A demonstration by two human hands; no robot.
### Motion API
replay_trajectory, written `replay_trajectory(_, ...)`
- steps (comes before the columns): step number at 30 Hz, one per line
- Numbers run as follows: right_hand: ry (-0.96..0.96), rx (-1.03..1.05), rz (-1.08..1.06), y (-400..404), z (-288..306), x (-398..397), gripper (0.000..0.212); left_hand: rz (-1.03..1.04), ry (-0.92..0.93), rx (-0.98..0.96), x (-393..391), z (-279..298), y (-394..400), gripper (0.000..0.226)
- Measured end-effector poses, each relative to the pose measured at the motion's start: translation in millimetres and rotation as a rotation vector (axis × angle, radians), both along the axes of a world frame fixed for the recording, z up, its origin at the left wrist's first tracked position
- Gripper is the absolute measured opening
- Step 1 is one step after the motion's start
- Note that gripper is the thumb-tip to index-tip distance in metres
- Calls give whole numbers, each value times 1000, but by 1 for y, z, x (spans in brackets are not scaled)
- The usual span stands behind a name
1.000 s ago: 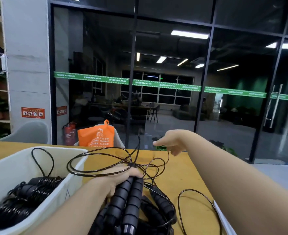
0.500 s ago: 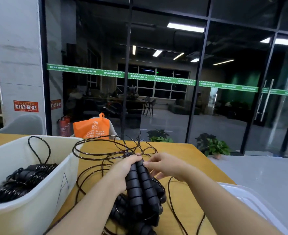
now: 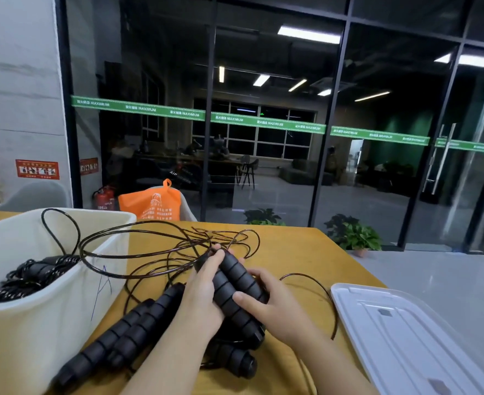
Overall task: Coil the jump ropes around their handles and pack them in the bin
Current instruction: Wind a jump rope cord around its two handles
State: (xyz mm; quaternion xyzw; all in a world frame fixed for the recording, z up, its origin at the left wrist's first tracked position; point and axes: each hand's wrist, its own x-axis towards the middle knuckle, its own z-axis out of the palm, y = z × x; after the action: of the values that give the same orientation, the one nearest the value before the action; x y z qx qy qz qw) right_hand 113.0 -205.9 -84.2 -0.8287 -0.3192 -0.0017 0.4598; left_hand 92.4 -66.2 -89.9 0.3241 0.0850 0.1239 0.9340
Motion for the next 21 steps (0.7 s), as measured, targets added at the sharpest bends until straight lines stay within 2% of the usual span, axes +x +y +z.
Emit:
replay_trajectory(1, -9, 9, 4, 0, -1, -2, 51, -6, -14, -16, 0, 0, 0, 37)
replay_trajectory(3, -2, -20, 45, -1, -4, -6, 71, 13, -9, -44, -1, -2, -1, 33)
replay_trajectory(5, -53, -117, 58, -4, -4, -7, 85, 42, -1, -39, -1, -3, -4, 32)
replay_trajectory(9, -344, -362, -47, -3, -1, -12, 83, 115, -46, -60, -4, 2, -13, 24)
replay_trajectory(10, -379, -398, -101, -1, -1, -14, 81, 117, -52, -55, -5, 3, -15, 26)
replay_trajectory(12, -424, -384, -200, 3, -4, -15, 64, 98, -63, -26, -7, 6, -19, 31)
replay_trajectory(14, -438, -333, -257, 1, -3, -14, 45, 47, -87, 62, -12, 11, -21, 32)
replay_trajectory(16, -417, -298, -284, -9, 2, -11, 37, 20, -149, 201, -17, 16, -19, 35)
replay_trajectory(19, -391, -250, -324, -24, 6, -1, 33, 72, -216, 433, -19, 18, -15, 63)
replay_trajectory(21, -398, -231, -364, -31, 6, 6, 34, 118, -203, 507, -18, 17, -16, 79)
